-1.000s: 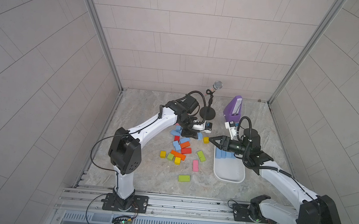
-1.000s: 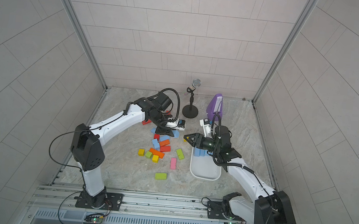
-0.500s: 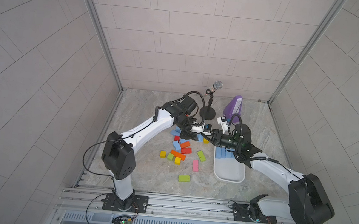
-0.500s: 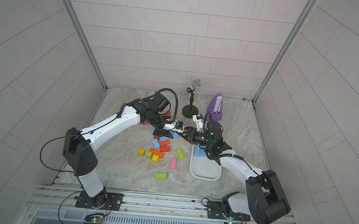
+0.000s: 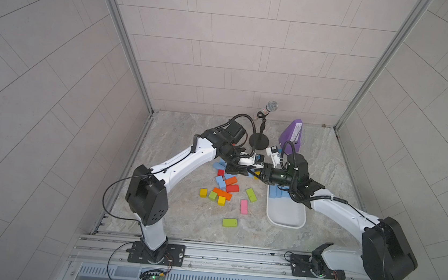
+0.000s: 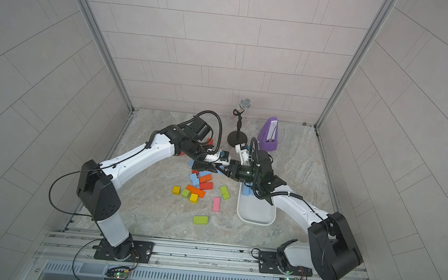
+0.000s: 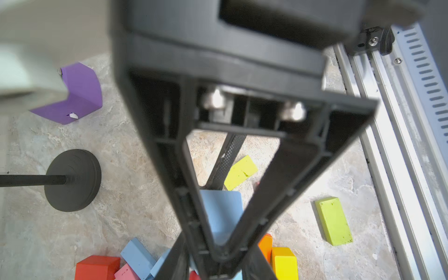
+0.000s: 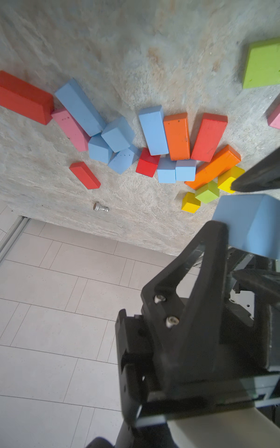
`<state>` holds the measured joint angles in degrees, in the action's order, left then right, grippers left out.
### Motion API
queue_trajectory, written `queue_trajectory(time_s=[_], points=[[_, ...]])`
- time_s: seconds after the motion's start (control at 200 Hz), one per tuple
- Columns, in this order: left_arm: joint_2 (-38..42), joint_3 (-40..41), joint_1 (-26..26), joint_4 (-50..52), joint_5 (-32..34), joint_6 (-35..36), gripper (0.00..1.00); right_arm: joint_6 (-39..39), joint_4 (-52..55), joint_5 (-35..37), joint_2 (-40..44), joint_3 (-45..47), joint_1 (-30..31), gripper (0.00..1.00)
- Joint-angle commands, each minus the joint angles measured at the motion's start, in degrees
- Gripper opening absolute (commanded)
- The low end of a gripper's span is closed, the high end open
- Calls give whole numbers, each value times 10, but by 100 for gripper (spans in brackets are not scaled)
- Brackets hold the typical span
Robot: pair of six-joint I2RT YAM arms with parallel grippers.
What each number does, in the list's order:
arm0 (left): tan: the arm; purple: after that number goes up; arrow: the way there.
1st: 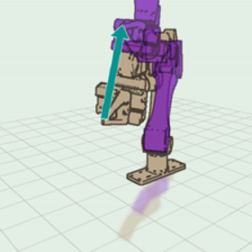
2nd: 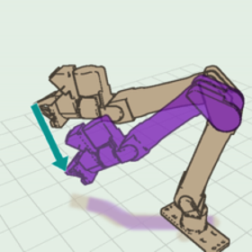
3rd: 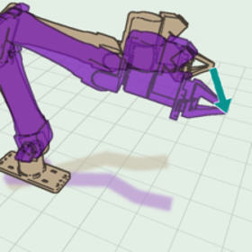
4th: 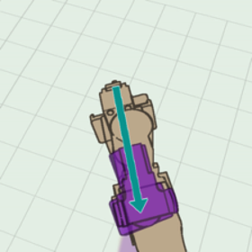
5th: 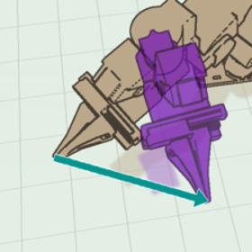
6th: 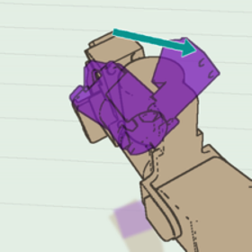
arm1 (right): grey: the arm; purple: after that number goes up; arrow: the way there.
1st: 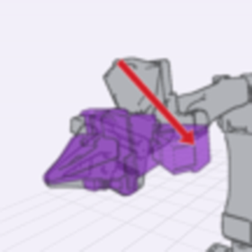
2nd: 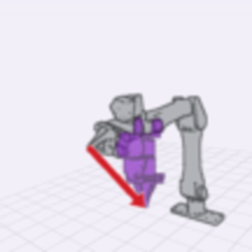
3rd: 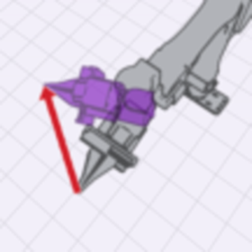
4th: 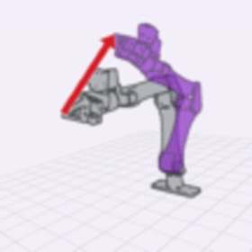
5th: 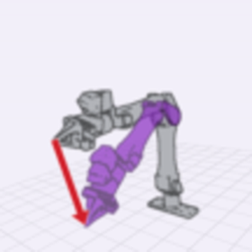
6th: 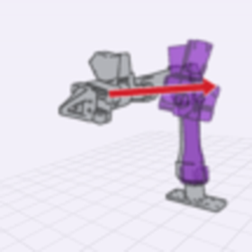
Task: Pick out the blue building blocks
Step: Place the building block in the storage box.
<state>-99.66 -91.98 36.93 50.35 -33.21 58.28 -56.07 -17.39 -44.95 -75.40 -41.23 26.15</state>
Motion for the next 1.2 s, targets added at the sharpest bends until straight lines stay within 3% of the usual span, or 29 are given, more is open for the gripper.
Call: queue_trajectory(time_s=[0.0, 0.125, 0.36, 0.405, 0.45, 0.54, 0.645, 0.755, 0.946, 1.066, 1.196], points=[[23, 11, 3, -10, -11, -5, 24, -11, -10, 0, -7, -12, 3, 48], [25, 18, 3, -36, 13, -27, 24, -41, -43, -15, -11, -10, 9, 45], [29, 34, 3, -63, 23, -50, 24, -14, -7, 3, 15, -16, 16, 19], [33, 38, 3, -64, 19, -53, 29, 1, 13, 11, 21, -18, 13, 17], [37, 44, 3, -65, 17, -56, 41, 15, 25, 15, 25, -19, 8, 15], [52, 57, 2, -71, 27, -74, 66, 45, 57, 19, 37, -21, -14, 15], [71, 69, 2, -67, 55, -128, 80, 137, 183, 69, 66, -32, -40, 15], [104, 115, -4, -76, 61, -179, 85, 244, 348, 185, 105, -50, -39, 15], [180, 258, -12, -182, 87, -268, 86, 296, 476, 326, 172, -4, -39, 16], [203, 318, -12, -239, 137, -315, 87, 299, 493, 364, 178, 37, -39, 17], [208, 358, -12, -269, 156, -316, 88, 296, 469, 353, 146, 67, -39, 19]])
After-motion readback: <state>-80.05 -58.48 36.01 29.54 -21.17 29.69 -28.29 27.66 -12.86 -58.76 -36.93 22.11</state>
